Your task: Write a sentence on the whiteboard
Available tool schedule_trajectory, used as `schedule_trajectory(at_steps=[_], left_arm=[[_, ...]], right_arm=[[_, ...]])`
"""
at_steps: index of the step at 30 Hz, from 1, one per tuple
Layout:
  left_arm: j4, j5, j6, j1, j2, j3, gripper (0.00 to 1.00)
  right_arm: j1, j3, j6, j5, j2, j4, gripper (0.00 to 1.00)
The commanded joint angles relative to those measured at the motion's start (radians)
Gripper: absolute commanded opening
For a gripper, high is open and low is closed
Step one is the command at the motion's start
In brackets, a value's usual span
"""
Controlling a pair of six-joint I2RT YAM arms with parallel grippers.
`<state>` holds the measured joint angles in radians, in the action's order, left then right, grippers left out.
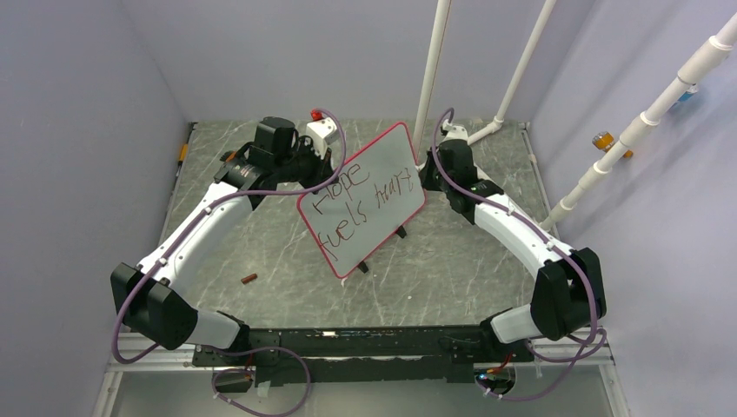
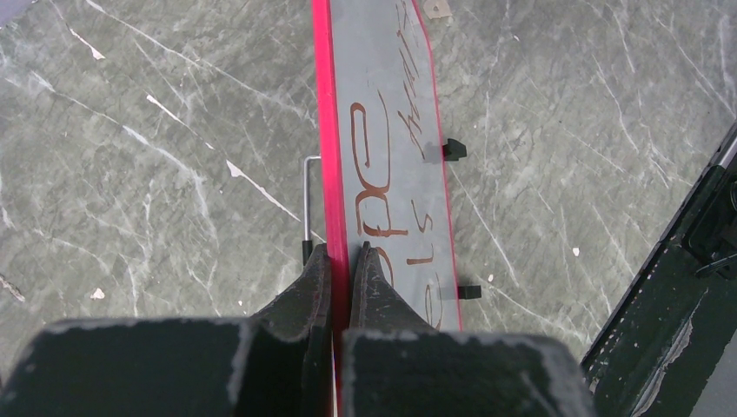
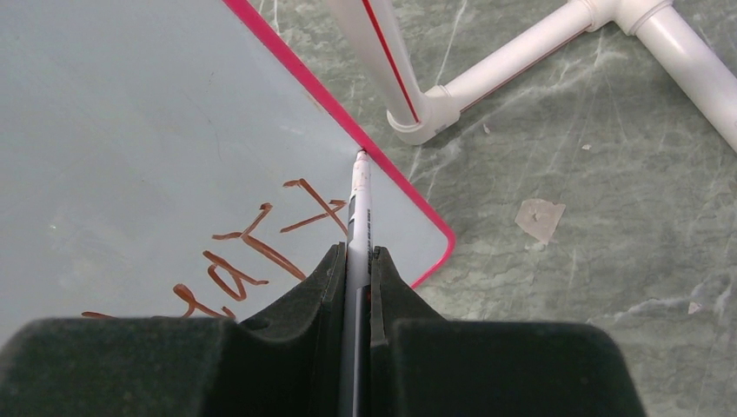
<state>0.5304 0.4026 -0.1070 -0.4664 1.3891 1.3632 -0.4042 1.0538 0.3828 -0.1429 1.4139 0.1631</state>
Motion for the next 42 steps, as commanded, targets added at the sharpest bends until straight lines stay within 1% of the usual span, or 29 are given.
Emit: schedule_trajectory(at_steps=[1,15,23,31,42], left_arm=[[0.019,-0.03,-0.097,-0.007,-0.015,-0.011,0.0],[0.019,-0.029,-0.095,-0.007,-0.01,-0.01,0.0],[0.018,-0.027,-0.094,-0.006,-0.008,-0.01,0.0],[0.02,-0.027,-0.094,-0.007,-0.005,-0.011,0.0],[0.02,-0.028,-0.094,-0.009,-0.005,-0.01,0.0]], right_arm=[[0.001,0.0,0.027,0.066,-0.009,-0.077,0.0],[0.002,-0.062,0.042,0.097,-0.032,-0.087,0.0],[0.004,-0.06,0.028,0.041,0.0,-0.074,0.0],[0.027,-0.042,0.024,0.031,0.017,-0.071,0.0],[0.033,-0.066,0.038,0.081,0.001,-0.08,0.0]])
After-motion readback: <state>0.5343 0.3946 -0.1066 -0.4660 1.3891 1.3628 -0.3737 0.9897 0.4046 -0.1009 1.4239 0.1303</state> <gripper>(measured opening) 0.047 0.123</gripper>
